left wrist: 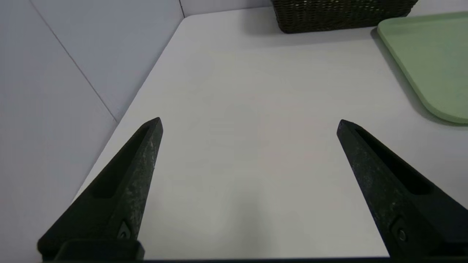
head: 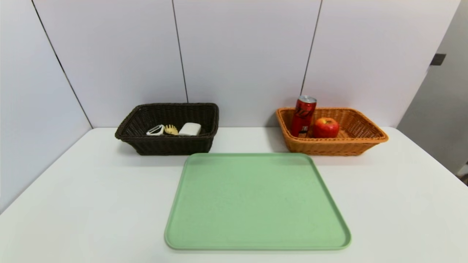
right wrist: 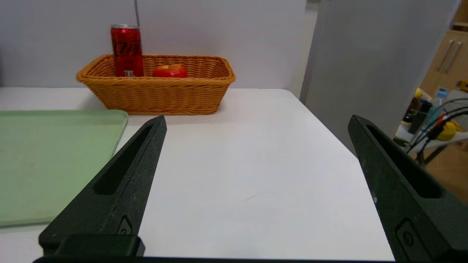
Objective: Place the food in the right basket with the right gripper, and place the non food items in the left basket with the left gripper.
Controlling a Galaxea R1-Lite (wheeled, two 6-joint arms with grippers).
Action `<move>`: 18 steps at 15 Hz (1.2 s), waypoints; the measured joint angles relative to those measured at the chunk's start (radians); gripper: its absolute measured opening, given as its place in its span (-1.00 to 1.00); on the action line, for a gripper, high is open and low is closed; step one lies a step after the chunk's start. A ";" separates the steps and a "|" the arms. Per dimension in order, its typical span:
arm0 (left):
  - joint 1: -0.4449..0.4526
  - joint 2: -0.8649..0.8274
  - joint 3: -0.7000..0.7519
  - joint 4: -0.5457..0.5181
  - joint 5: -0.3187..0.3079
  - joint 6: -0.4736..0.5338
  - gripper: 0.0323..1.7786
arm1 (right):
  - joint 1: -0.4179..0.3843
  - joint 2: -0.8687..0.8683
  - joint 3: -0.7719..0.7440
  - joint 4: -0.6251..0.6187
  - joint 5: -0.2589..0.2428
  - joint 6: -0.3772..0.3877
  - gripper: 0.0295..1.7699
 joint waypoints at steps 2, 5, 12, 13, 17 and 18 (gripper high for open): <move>0.000 -0.001 0.129 -0.188 -0.031 0.001 0.90 | 0.000 -0.027 0.017 0.080 0.074 -0.005 0.93; 0.000 -0.002 0.314 -0.451 -0.108 0.002 0.90 | 0.001 -0.044 0.023 0.222 0.169 -0.008 0.93; 0.000 -0.002 0.356 -0.408 -0.146 -0.124 0.90 | 0.001 -0.047 0.024 0.231 0.170 0.037 0.93; 0.000 -0.002 0.356 -0.408 -0.140 -0.133 0.90 | 0.000 -0.047 0.024 0.230 0.165 0.050 0.93; 0.000 -0.001 0.357 -0.409 -0.137 -0.136 0.90 | 0.001 -0.047 0.024 0.232 0.165 0.054 0.93; 0.000 -0.001 0.357 -0.409 -0.136 -0.136 0.90 | 0.001 -0.047 0.024 0.232 0.165 0.056 0.93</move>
